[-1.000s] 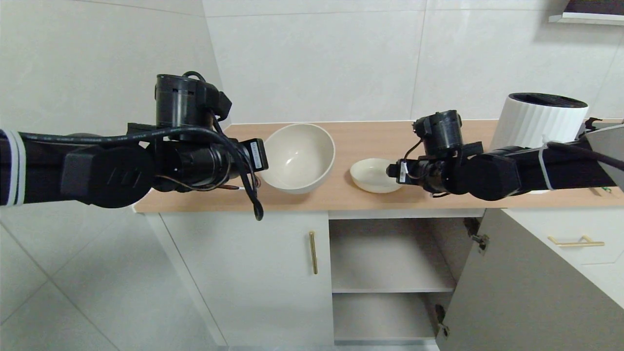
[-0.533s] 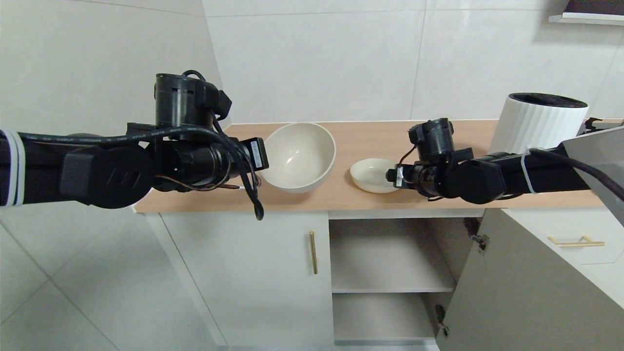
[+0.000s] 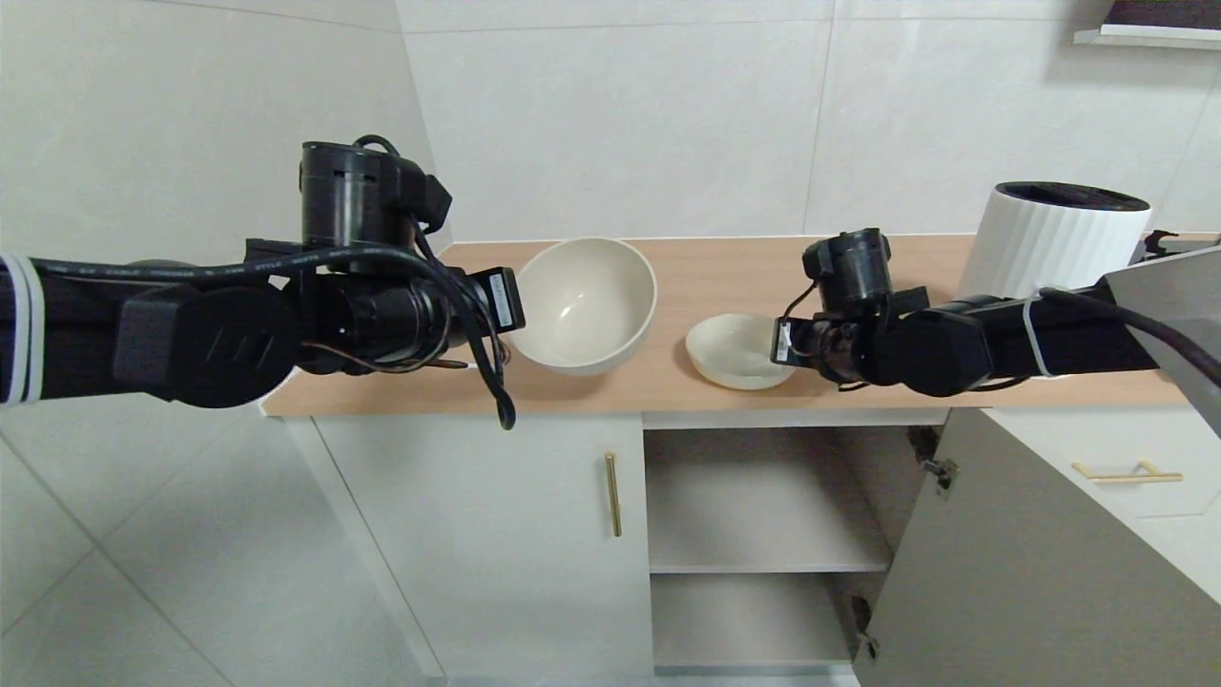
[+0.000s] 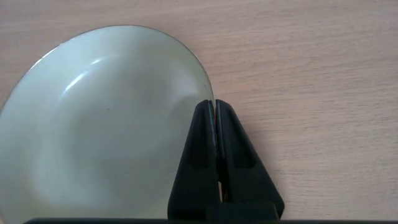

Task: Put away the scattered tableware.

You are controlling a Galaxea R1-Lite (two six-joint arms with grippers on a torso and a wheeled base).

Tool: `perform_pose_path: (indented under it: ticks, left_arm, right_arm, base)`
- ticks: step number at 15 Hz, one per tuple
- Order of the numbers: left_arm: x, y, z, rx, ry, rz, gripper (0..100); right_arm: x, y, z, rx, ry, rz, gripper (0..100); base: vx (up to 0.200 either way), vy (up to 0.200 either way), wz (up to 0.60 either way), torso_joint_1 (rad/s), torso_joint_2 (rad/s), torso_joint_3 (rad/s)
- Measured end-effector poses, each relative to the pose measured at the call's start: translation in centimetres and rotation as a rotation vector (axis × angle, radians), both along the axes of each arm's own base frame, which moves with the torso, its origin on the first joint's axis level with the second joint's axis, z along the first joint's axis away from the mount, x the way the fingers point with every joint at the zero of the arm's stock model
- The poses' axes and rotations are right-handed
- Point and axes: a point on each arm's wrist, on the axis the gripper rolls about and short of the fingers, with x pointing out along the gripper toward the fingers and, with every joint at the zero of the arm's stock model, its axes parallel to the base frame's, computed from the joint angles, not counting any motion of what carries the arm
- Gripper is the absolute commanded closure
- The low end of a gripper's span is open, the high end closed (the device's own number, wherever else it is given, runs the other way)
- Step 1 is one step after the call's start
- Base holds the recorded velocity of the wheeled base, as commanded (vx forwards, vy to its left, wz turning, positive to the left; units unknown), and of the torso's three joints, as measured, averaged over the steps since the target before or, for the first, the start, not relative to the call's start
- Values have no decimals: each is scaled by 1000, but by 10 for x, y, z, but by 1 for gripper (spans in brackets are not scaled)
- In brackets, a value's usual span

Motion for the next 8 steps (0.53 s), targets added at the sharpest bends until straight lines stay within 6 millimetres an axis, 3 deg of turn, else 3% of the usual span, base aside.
perform_pose_path:
  ticks: [4, 8]
  left_arm:
    - [-8, 3, 0, 0, 6, 0, 100]
    - [-34, 13, 2, -7, 21, -35, 100]
  right_arm:
    - [-19, -7, 18, 43, -1, 46, 100]
    - [-64, -25, 45, 107, 43, 198, 100]
  base:
    - [0, 0, 0, 0, 0, 0]
    - [0, 0, 0, 0, 0, 0]
